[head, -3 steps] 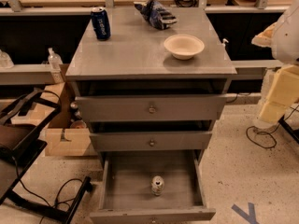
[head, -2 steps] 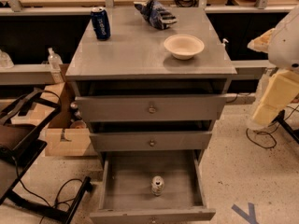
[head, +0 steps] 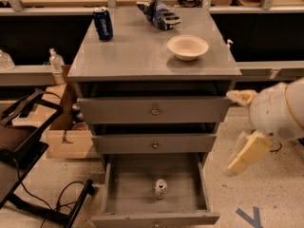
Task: Pick 7up can from bottom drawer and place on counter
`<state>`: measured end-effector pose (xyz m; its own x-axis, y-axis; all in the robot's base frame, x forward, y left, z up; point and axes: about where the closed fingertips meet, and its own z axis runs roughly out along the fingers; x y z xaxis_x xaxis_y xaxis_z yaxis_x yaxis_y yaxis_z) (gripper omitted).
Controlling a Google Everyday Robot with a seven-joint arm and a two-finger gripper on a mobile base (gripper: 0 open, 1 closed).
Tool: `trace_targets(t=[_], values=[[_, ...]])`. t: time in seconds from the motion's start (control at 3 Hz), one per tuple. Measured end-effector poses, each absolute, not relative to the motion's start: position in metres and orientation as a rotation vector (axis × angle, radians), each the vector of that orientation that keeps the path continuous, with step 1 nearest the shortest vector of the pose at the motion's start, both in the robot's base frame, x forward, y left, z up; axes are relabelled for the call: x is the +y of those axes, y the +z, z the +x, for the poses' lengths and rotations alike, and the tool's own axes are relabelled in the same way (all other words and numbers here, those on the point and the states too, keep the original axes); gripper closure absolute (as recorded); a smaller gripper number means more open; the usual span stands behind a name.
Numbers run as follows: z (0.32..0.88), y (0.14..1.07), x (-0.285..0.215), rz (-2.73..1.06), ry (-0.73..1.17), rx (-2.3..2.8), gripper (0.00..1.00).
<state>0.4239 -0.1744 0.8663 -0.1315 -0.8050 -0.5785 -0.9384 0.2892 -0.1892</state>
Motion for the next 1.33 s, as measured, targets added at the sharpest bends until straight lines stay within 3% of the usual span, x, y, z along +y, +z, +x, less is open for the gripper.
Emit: trace_targets(t=[0.67,1.33], values=[[0.455,0.789,-0.119,-1.23,0.546,1.664,0.0],[0.475,0.782,-0.101,-1.222,0.535,1.58,0.0]])
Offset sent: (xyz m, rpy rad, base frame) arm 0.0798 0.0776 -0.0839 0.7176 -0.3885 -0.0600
